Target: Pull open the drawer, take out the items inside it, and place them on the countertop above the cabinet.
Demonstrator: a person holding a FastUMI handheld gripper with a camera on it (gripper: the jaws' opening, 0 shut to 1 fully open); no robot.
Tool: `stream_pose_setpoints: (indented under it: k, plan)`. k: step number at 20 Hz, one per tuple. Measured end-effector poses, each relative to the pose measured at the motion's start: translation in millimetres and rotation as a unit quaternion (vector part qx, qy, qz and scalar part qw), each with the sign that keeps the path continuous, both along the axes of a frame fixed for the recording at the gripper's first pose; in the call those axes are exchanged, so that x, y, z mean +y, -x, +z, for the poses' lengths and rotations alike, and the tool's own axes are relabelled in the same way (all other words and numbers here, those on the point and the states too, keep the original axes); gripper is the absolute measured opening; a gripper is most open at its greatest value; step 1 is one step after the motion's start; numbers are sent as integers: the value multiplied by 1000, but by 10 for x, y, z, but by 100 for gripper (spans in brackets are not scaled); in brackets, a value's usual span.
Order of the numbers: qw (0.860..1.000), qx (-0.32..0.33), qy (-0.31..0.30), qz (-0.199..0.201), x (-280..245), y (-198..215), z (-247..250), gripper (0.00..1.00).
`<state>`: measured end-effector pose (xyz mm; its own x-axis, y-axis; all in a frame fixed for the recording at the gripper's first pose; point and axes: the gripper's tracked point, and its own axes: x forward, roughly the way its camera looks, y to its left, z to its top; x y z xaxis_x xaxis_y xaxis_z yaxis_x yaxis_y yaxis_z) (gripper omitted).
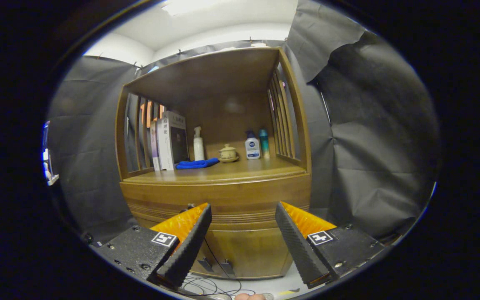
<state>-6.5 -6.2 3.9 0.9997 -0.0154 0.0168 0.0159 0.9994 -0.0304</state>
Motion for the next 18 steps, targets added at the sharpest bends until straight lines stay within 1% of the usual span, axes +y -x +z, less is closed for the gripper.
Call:
stream_pose_setpoints:
  k: [18]
  plan:
    - [1000, 9, 7, 3, 25, 17, -49, 99]
